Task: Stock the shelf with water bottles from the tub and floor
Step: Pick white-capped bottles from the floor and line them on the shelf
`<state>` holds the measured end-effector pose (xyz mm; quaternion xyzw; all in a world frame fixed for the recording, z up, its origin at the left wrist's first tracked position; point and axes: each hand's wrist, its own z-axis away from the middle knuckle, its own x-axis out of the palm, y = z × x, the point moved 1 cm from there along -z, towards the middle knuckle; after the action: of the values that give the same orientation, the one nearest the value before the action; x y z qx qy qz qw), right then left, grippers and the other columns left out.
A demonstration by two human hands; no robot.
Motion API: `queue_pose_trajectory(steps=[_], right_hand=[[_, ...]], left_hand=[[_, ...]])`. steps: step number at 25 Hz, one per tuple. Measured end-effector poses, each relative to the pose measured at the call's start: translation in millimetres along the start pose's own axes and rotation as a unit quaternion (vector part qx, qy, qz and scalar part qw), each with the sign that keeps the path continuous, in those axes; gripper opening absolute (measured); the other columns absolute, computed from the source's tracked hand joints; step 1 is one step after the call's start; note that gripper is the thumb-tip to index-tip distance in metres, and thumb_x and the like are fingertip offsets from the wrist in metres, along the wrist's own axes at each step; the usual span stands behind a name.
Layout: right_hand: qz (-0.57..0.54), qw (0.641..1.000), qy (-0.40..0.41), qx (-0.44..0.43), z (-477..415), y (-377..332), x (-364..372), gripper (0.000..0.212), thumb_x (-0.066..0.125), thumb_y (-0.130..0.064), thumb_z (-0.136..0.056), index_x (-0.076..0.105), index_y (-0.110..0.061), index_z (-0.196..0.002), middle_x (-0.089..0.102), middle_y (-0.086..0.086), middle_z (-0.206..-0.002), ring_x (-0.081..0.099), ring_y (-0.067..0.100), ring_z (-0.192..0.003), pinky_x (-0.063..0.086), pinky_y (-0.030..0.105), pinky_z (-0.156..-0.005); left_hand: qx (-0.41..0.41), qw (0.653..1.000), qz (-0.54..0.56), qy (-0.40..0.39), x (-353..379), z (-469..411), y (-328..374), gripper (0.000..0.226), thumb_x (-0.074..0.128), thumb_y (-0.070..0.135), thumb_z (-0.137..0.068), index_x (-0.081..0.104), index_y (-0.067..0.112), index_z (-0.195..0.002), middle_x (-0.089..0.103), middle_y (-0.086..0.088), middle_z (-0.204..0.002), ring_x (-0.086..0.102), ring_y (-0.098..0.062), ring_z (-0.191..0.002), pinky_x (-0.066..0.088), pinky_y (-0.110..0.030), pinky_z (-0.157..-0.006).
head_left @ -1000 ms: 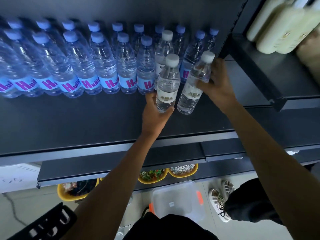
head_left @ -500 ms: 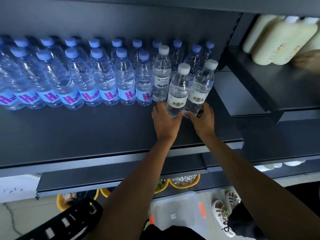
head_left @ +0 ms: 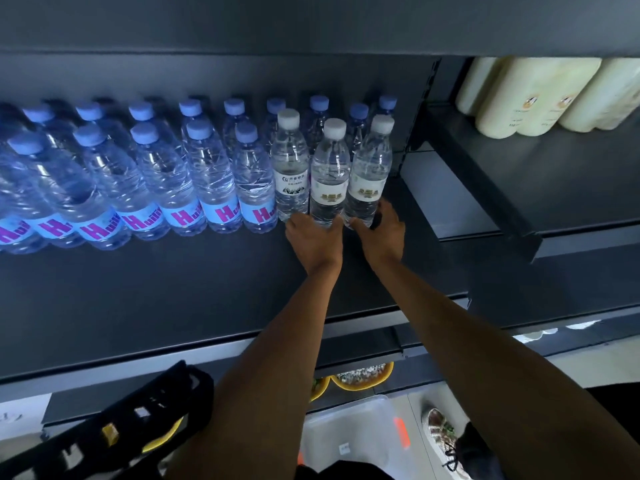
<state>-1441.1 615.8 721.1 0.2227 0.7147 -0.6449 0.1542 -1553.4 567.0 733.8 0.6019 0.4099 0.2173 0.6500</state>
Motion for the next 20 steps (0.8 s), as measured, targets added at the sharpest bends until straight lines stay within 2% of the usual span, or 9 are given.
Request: queue_pose_trajectory(steps=[2, 4, 6, 8, 10, 12, 14, 20], right_hand=[[0.017, 1.000, 0.000, 0.001, -6.7, -1.2, 4.2, 0.065, 0.076, -0.038, -0.086, 0.050, -0.028, -0.145, 0.060, -0.002, -0.142, 0.048, 0.029, -0.131, 0.046, 0.049, -0.106], [0.031, 0.999, 0.007, -0.006, -8.5, 0.2, 8.1, 0.066, 0.075, -0.042, -0.086, 0.048, -0.030, -0.145, 0.060, -0.003, -0.141, 0.049, 0.029, -0.131, 0.047, 0.050, -0.104], [0.048, 0.999, 0.010, -0.010, -9.6, 1.3, 9.5, 0.067, 0.073, -0.047, -0.086, 0.046, -0.033, -0.146, 0.060, -0.006, -0.140, 0.050, 0.028, -0.130, 0.050, 0.050, -0.101], [0.053, 0.999, 0.007, -0.009, -10.6, 2.2, 8.6, 0.068, 0.071, -0.050, -0.086, 0.044, -0.036, -0.147, 0.060, -0.007, -0.140, 0.051, 0.025, -0.130, 0.051, 0.048, -0.098], [0.057, 0.998, 0.003, -0.016, -10.9, 2.4, 7.6, 0.068, 0.070, -0.051, -0.087, 0.044, -0.037, -0.148, 0.061, -0.008, -0.139, 0.051, 0.024, -0.128, 0.053, 0.046, -0.095], [0.068, 0.997, 0.000, -0.024, -10.8, 1.9, 7.8, 0.069, 0.069, -0.051, -0.088, 0.042, -0.037, -0.149, 0.063, -0.007, -0.136, 0.053, 0.025, -0.123, 0.054, 0.045, -0.092], [0.075, 0.997, -0.001, -0.030, -9.9, 3.2, 8.0, 0.068, 0.068, -0.049, -0.089, 0.041, -0.038, -0.150, 0.066, -0.005, -0.130, 0.055, 0.026, -0.117, 0.055, 0.046, -0.088], [0.084, 0.996, -0.004, -0.026, -7.3, 2.0, 7.8, 0.071, 0.067, -0.050, -0.090, 0.035, -0.042, -0.152, 0.069, -0.002, -0.123, 0.055, 0.024, -0.112, 0.055, 0.047, -0.087]], left_hand=[[-0.007, 1.000, -0.004, 0.015, 5.4, -5.9, -0.9, 0.060, 0.086, 0.027, -0.076, 0.058, -0.002, -0.120, 0.062, -0.015, -0.124, 0.055, -0.029, -0.121, 0.046, -0.033, -0.103], [-0.009, 0.999, -0.014, 0.030, 9.5, -8.3, -2.2, 0.059, 0.087, 0.031, -0.075, 0.059, 0.001, -0.117, 0.064, -0.012, -0.121, 0.055, -0.026, -0.119, 0.036, -0.020, -0.095], [-0.011, 0.998, -0.020, 0.050, 12.8, -7.1, -2.0, 0.059, 0.087, 0.034, -0.074, 0.059, 0.003, -0.115, 0.063, -0.009, -0.119, 0.054, -0.024, -0.117, 0.028, -0.016, -0.089], [-0.003, 0.998, -0.022, 0.057, 14.9, -5.1, -3.1, 0.058, 0.086, 0.035, -0.074, 0.058, 0.005, -0.115, 0.062, -0.008, -0.119, 0.053, -0.023, -0.117, 0.030, -0.019, -0.091], [0.015, 0.998, -0.027, 0.056, 16.0, -5.2, -5.5, 0.051, 0.084, 0.033, -0.074, 0.058, 0.006, -0.109, 0.062, -0.008, -0.115, 0.054, -0.024, -0.113, 0.039, -0.024, -0.093], [0.016, 0.998, -0.029, 0.052, 15.7, -5.7, -7.6, 0.045, 0.082, 0.031, -0.073, 0.056, 0.007, -0.100, 0.060, -0.007, -0.107, 0.055, -0.025, -0.106, 0.048, -0.034, -0.092], [0.016, 0.998, -0.033, 0.047, 15.7, -5.9, -8.3, 0.044, 0.083, 0.031, -0.072, 0.054, 0.007, -0.096, 0.058, -0.006, -0.104, 0.055, -0.026, -0.103, 0.050, -0.040, -0.089], [0.011, 0.999, -0.037, 0.024, 14.7, -8.1, -9.3, 0.047, 0.084, 0.033, -0.073, 0.052, 0.008, -0.095, 0.055, -0.005, -0.103, 0.053, -0.025, -0.100, 0.049, -0.038, -0.085]])
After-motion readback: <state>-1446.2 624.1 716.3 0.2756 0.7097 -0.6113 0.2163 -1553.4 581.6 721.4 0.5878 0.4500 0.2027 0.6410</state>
